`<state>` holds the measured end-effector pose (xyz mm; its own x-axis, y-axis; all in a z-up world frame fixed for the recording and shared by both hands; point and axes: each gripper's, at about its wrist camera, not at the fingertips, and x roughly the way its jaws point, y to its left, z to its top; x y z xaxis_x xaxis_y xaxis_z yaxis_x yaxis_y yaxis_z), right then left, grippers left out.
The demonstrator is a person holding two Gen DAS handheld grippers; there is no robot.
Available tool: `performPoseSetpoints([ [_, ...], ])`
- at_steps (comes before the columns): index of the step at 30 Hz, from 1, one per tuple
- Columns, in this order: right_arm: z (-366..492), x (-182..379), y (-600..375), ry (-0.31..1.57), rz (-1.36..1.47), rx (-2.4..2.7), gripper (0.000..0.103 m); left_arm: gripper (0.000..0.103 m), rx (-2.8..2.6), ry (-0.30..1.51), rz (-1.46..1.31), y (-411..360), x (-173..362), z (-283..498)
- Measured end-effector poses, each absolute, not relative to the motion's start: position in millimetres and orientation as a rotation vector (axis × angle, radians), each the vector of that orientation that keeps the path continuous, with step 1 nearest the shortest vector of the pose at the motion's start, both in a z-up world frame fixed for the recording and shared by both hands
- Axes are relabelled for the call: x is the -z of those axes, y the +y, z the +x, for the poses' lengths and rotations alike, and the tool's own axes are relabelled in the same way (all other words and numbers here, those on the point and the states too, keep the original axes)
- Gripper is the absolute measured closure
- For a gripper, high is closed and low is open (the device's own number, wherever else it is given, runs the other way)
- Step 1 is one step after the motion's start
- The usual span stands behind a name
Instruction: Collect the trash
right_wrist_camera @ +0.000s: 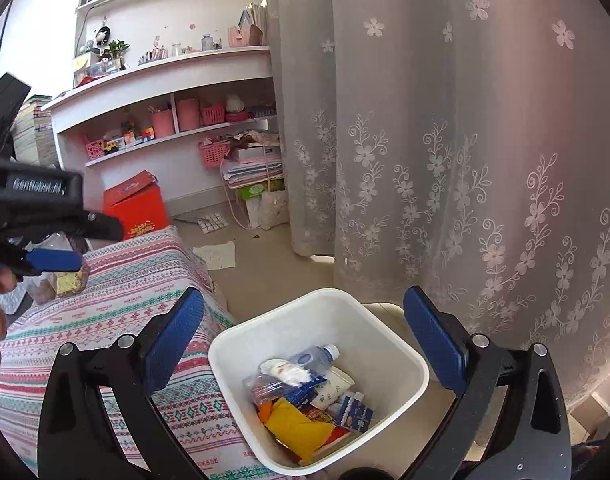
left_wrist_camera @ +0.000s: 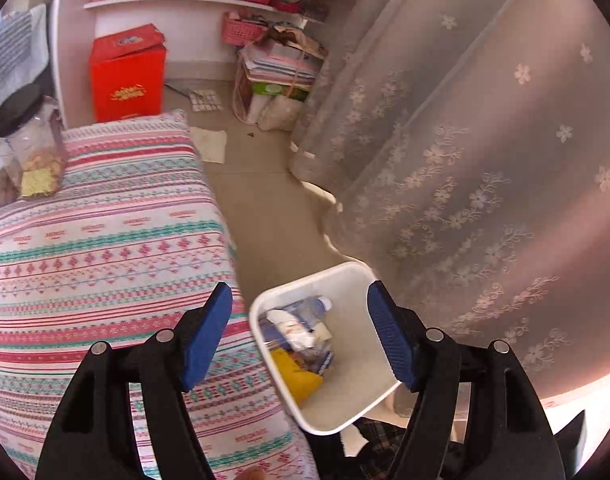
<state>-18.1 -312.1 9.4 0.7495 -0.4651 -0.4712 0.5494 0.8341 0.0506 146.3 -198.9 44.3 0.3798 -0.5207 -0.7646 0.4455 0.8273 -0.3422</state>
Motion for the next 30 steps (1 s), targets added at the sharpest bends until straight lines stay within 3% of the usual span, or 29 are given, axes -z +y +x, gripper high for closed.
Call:
performPoseSetpoints([
  [2, -15, -15, -302, 0.444, 0.179, 0.522, 0.007, 0.030, 0.490, 0.901, 0.005, -173, -52, 131],
  [5, -16, -29, -280, 0.375, 0.154, 0.461, 0.007, 0.009, 0.301, 0.634, 0.118, -126, -77, 86],
  [8, -16, -45, -257, 0.310, 0.160, 0.410, 0.007, 0.006, 0.176, 0.414, 0.101, -75, -96, 47],
  [15, 30, -47, -192, 0.514, 0.130, 0.155, 0.007, 0.006, 0.005, 0.578, -0.100, 26, -82, 62],
  [19, 43, -39, -162, 0.515, 0.069, 0.129, 0.007, 0.006, -0.083, 0.649, -0.087, 55, -59, 64],
  [30, 38, -23, -145, 0.497, 0.025, 0.152, 0.007, 0.006, -0.079, 0.676, -0.007, 50, -42, 56],
])
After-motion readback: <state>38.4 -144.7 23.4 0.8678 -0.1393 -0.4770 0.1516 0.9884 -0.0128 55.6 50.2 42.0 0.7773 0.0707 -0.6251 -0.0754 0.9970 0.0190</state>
